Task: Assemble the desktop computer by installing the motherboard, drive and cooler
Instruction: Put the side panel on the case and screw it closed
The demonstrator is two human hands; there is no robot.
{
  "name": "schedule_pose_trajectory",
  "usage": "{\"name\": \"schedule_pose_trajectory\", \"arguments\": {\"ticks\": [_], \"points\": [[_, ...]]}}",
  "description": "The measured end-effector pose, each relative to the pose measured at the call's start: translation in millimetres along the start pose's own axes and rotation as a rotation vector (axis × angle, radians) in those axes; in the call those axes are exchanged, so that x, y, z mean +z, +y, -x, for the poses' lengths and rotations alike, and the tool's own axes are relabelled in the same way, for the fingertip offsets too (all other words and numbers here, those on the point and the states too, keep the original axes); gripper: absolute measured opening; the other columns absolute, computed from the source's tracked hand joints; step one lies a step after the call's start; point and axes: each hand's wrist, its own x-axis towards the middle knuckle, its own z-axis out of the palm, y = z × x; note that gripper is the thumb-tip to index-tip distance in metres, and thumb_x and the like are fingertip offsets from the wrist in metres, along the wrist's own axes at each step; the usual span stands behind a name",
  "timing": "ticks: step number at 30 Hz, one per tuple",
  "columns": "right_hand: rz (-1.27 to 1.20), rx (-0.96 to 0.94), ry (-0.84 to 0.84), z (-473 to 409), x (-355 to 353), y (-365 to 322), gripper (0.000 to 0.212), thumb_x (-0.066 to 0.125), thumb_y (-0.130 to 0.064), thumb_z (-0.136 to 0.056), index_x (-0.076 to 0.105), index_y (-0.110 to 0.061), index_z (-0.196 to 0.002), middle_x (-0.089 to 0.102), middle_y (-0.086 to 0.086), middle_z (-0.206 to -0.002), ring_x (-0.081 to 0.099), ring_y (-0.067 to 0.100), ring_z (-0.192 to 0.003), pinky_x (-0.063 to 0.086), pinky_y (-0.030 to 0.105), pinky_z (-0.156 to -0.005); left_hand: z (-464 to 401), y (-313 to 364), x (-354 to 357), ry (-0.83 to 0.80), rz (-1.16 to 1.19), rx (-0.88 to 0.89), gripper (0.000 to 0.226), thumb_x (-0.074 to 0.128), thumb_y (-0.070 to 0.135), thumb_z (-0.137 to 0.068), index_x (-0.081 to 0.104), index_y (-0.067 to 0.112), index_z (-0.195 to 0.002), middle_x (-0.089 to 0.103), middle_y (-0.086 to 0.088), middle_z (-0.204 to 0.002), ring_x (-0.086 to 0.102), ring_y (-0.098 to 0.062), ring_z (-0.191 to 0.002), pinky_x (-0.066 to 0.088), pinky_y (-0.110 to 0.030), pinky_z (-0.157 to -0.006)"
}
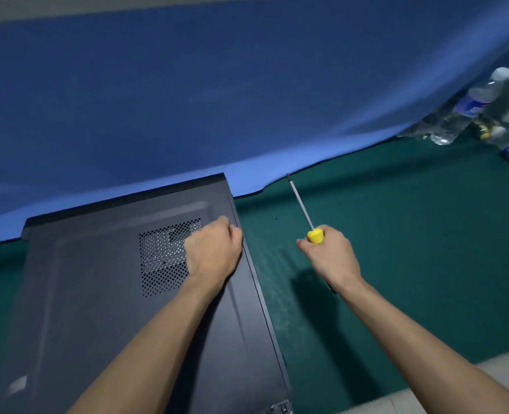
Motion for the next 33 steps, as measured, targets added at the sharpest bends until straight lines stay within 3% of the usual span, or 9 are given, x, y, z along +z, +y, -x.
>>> {"name": "schedule_pose_trajectory", "arguments": {"ticks": [4, 8, 18, 23, 27, 31, 33], "points": [[0.068, -0.033, -0.059, -51.3, 35.2, 4.4, 0.008, 0.062, -0.026, -0.082, 0.060, -0.018, -0.081, 0.064, 0.004, -0.078, 0.056, 0.029, -0.077, 0.041, 0.030, -0.062, -2.3, -0.3, 2.3, 0.017, -0.025, -0.018, 0.032, 0.051, 0.025, -0.086, 0.038, 0.017, -0.058, 0.038, 0.005, -0.050, 0.033, -0.019, -0.042, 0.015, -0.024, -0.045], [0.171, -0.085, -0.080, -93.5, 61.9, 16.3, 0.009, 0.058, -0.026, -0.086, 0.061, -0.017, -0.087, 0.058, 0.004, -0.077, 0.049, 0.028, -0.073, 0.037, 0.030, -0.061, -4.0, 1.0, 2.6, 0.034, -0.012, -0.035, 0.037, 0.061, 0.020, -0.079, 0.034, 0.018, -0.055, 0.031, 0.008, -0.045, 0.028, -0.017, -0.038, 0.006, -0.017, -0.045], [0.237, -0.102, -0.061, -149.2, 102.1, 17.3, 0.017, 0.060, -0.032, -0.088, 0.055, -0.021, -0.077, 0.063, 0.007, -0.079, 0.050, 0.028, -0.072, 0.035, 0.029, -0.063, -5.4, 0.8, 7.6, 0.041, -0.018, -0.076, 0.028, 0.051, 0.025, -0.078, 0.037, 0.020, -0.054, 0.043, 0.006, -0.043, 0.032, -0.016, -0.039, 0.010, -0.013, -0.045], [0.278, -0.093, -0.046, -156.7, 109.3, 17.7, 0.021, 0.058, -0.031, -0.091, 0.067, -0.012, -0.093, 0.070, 0.014, -0.092, 0.062, 0.035, -0.087, 0.040, 0.032, -0.067, -6.2, 1.6, 8.0, 0.030, -0.003, -0.092, 0.028, 0.051, 0.026, -0.078, 0.041, 0.018, -0.053, 0.042, 0.007, -0.043, 0.034, -0.016, -0.039, 0.013, -0.013, -0.045], [0.043, -0.026, -0.080, -144.0, 99.2, 13.4, 0.020, 0.058, -0.030, -0.091, 0.069, -0.014, -0.087, 0.068, -0.003, -0.070, 0.065, 0.026, -0.082, 0.046, 0.030, -0.068, -4.7, -1.3, 11.0, 0.060, 0.001, -0.084, 0.028, 0.049, 0.027, -0.079, 0.045, 0.016, -0.055, 0.044, 0.005, -0.045, 0.037, -0.018, -0.040, 0.015, -0.019, -0.043], [-0.262, -0.095, -0.122, -107.0, 69.3, -7.4, 0.014, 0.065, -0.023, -0.087, 0.069, -0.018, -0.074, 0.061, 0.000, -0.061, 0.058, 0.024, -0.064, 0.046, 0.032, -0.062, -4.0, -0.4, 9.3, 0.095, 0.036, -0.070, 0.022, 0.046, 0.027, -0.086, 0.046, 0.014, -0.068, 0.046, 0.005, -0.050, 0.044, -0.022, -0.043, 0.027, -0.026, -0.048], [-0.357, -0.128, -0.173, -78.9, 50.3, -19.5, 0.020, 0.067, -0.020, -0.085, 0.066, -0.024, -0.065, 0.056, -0.007, -0.050, 0.050, 0.020, -0.052, 0.043, 0.032, -0.057, -2.8, 1.1, 4.0, 0.074, 0.109, -0.172, 0.017, 0.046, 0.024, -0.088, 0.047, 0.014, -0.074, 0.050, 0.003, -0.054, 0.048, -0.024, -0.051, 0.032, -0.030, -0.054]]}}
